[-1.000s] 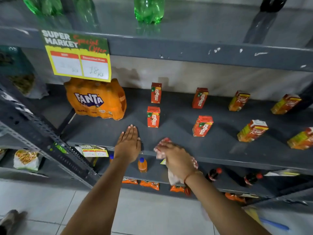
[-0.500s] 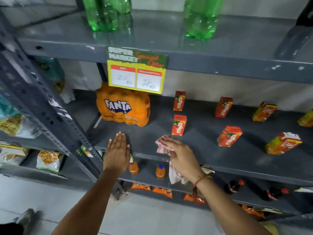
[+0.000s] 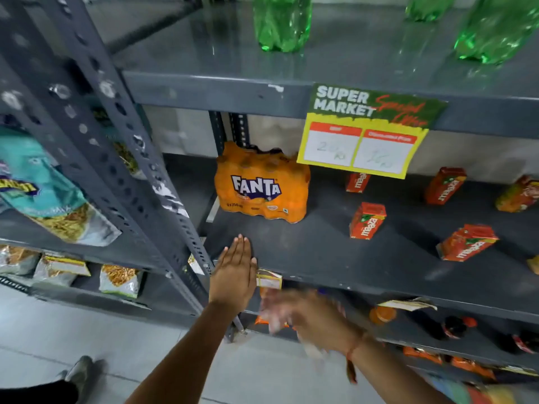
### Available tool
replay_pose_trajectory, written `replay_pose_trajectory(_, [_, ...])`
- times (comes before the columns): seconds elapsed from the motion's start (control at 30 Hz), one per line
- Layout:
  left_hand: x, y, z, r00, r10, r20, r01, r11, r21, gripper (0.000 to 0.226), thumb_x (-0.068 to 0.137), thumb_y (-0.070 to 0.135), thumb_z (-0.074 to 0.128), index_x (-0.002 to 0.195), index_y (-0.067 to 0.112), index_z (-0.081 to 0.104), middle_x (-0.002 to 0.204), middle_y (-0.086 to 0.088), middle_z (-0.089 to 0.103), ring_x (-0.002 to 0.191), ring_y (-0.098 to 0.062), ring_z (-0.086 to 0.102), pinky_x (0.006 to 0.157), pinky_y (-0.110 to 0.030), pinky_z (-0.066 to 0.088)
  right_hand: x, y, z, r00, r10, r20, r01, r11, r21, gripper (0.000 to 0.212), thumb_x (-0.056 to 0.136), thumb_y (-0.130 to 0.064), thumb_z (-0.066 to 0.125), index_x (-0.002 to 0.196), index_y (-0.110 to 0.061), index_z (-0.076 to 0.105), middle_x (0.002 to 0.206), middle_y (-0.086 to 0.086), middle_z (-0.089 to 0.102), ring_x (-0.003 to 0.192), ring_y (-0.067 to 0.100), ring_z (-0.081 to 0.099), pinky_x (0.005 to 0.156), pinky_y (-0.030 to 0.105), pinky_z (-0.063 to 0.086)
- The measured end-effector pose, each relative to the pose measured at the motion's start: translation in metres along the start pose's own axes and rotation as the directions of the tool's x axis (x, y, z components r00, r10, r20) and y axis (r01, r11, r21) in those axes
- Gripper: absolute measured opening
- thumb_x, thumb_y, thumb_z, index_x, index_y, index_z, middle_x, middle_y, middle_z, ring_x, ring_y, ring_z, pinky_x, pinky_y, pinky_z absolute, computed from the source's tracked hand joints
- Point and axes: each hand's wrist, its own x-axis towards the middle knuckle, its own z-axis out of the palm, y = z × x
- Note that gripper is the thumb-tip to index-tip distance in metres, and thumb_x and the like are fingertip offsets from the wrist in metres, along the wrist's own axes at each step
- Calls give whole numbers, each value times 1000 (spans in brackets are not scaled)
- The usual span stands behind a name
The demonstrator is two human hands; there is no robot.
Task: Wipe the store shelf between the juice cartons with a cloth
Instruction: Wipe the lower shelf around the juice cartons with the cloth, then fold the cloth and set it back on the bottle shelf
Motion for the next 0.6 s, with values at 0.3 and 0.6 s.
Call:
replay_pose_trajectory(0.3, [0, -3, 2, 1000, 19, -10, -19, 1000, 18, 57, 97, 35, 18, 147, 8, 24, 155, -9, 28, 144, -20, 21, 119, -34, 9, -3, 7, -50, 987, -16, -161, 1, 996, -90, 70, 86, 12, 52, 130, -42, 57, 148, -27, 39, 138, -12, 27, 116, 16, 23])
replay_pose_trajectory(0.6, [-1, -3, 1, 1000, 23, -11, -23, 1000, 16, 55, 99, 34, 20, 148, 9, 19, 157, -8, 24, 145, -18, 17, 117, -31, 2, 51, 43, -64, 990, -130, -56, 77, 825, -559, 74, 85, 10, 45, 147, -28, 39, 158, -3, 31, 149, 16, 20, 121, 36, 24])
